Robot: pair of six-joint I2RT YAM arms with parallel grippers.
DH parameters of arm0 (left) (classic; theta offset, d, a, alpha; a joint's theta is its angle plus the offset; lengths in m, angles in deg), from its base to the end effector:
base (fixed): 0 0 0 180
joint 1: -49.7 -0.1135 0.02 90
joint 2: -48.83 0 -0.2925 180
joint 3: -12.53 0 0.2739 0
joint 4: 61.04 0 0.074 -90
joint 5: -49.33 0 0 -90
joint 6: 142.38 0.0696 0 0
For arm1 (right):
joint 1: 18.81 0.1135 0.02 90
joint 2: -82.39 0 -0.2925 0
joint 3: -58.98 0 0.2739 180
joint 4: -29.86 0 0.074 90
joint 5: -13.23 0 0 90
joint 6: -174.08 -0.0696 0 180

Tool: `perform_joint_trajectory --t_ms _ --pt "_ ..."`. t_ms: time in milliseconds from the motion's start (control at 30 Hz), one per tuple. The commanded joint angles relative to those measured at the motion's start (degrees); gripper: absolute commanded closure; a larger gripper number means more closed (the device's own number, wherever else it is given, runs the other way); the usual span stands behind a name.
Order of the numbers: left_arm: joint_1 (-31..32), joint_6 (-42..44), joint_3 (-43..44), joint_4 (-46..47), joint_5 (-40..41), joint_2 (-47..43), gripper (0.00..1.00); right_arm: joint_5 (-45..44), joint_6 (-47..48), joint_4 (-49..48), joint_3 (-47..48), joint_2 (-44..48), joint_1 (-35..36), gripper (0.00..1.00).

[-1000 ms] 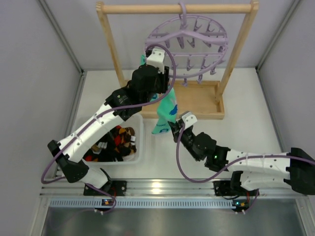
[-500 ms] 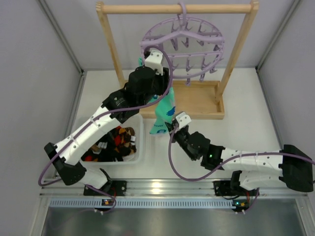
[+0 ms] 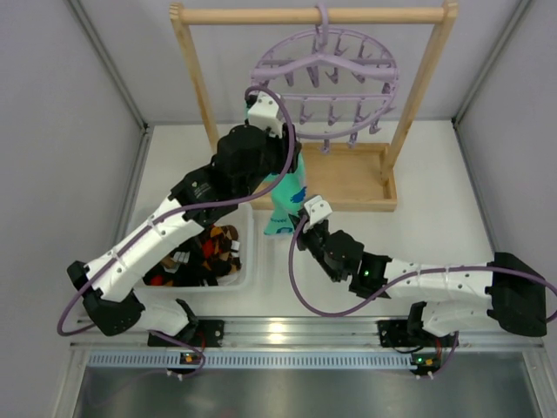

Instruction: Remove the socks clipped to the hanger

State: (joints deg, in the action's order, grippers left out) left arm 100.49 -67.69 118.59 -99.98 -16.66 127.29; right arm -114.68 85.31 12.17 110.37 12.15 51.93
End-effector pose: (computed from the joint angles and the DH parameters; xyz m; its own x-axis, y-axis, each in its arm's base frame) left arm 0.2363 -0.2448 0.4999 -0.2402 -0.0871 -0.9668 0.4066 0.8954 -0.1817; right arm 0.1424 0.2778 0.2977 0.0050 -0.0371 -0.9993 -0.5422 0.8396 -0.0339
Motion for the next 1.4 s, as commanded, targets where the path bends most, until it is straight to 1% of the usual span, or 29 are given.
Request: perform_joint_trajectory --t_ms 0,133,333,467,500,600,667,700,800,833,933,1067,1133,1267,1333,1367 --pt "0.37 0.37 1.43 2.90 3.31 1.96 0.46 0.55 -0.88 -1.03 2.57 1.15 0.80 1.00" --pt "0.37 0.55 2.04 2.99 7.00 4.25 0.45 1.44 -0.88 -1.03 1.95 2.47 1.07 1.00" --pt "0.28 1.16 4.15 3.52 7.54 7.84 0.45 1.88 -0.88 -0.94 1.78 3.18 1.68 1.00" --pt "0.28 1.86 4.77 3.96 10.52 8.56 0.45 1.88 -0.88 -0.94 1.51 3.09 2.03 1.00" --pt "0.28 2.12 4.77 4.22 10.97 8.56 0.48 1.88 -0.88 -1.03 1.43 3.18 2.03 1.00" --pt "0.19 2.39 4.50 4.57 12.38 8.29 0.50 1.88 -0.88 -1.20 0.99 3.61 2.12 1.00" --pt "0.02 2.57 4.15 5.19 11.50 8.03 0.59 2.05 -0.97 -1.20 0.81 3.70 2.21 1.00" --pt "-0.24 2.83 3.98 5.62 10.89 7.94 0.66 2.05 -0.88 -1.20 0.72 3.97 2.30 1.00" --pt "-0.34 3.35 3.89 6.68 9.57 8.12 0.71 1.96 -2.55 -1.12 0.28 4.32 2.56 1.00" --pt "-0.34 3.53 3.98 7.03 9.30 8.20 0.78 1.88 -2.73 -1.03 -0.07 4.32 2.56 1.00" --pt "-0.34 3.36 4.24 7.12 8.77 8.38 0.84 1.44 -3.17 -0.85 -1.03 4.93 2.65 1.00" --pt "-0.34 3.09 3.89 7.12 8.77 7.85 0.89 1.09 -4.66 -0.41 -3.67 6.60 2.82 1.00" --pt "-0.34 3.18 3.63 7.12 8.86 7.50 0.89 0.82 -5.98 -0.24 -5.86 8.09 3.17 1.00" --pt "-0.42 3.01 3.71 7.12 8.42 7.15 0.93 0.03 -7.91 0.55 -8.85 11.43 3.35 1.00" --pt "-0.42 2.74 3.71 7.12 7.90 7.06 0.93 0.03 -8.62 0.90 -9.99 12.40 3.26 1.00" --pt "-0.42 2.57 3.63 7.12 6.42 6.98 0.88 0.03 -8.88 1.60 -10.18 13.01 3.26 1.00"
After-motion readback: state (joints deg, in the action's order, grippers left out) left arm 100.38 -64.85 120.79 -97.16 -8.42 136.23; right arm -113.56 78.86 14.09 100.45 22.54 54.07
